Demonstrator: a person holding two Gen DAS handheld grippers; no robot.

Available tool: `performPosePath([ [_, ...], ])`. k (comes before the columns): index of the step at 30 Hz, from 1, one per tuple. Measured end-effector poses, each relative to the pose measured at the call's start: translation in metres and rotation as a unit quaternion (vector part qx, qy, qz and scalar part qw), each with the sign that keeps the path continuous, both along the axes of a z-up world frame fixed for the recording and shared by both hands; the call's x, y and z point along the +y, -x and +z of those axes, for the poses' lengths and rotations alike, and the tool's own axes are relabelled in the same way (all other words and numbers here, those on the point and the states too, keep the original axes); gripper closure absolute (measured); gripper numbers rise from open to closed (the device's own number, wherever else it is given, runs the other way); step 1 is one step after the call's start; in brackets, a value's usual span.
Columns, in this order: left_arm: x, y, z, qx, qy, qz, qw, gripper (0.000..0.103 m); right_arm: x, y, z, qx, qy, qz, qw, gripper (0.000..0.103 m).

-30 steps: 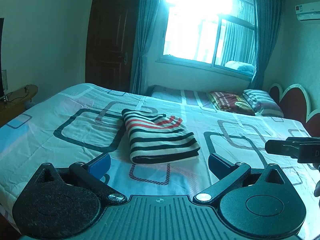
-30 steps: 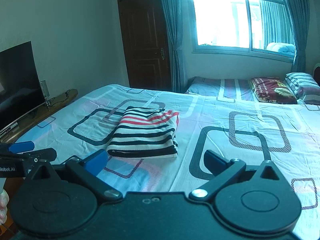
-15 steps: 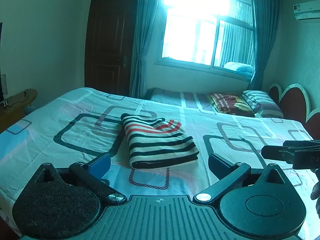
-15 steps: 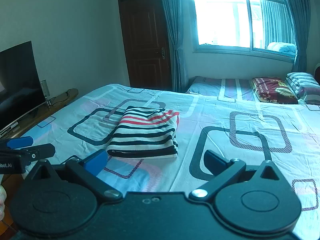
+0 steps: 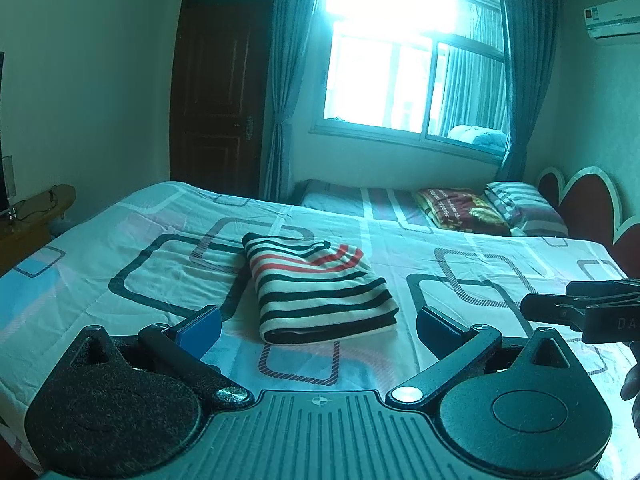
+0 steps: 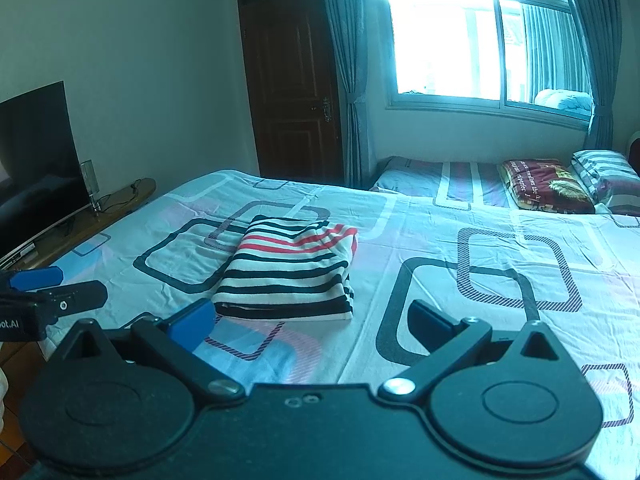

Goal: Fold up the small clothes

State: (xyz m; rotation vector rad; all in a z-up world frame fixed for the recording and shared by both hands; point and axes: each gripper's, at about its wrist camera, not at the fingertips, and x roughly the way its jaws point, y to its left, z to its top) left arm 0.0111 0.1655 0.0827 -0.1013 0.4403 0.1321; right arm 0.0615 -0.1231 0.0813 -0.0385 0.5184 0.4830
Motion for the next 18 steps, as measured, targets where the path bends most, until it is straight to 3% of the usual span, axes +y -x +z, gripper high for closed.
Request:
performPosePath([
  [18,-0.0020,-0.0030,0.0010,-0.001,-0.002,-0.003,1.0000,0.000,-0.0013,-0.0014,-0.0004,-0.003,0.001,-0.002,1.000,0.001],
])
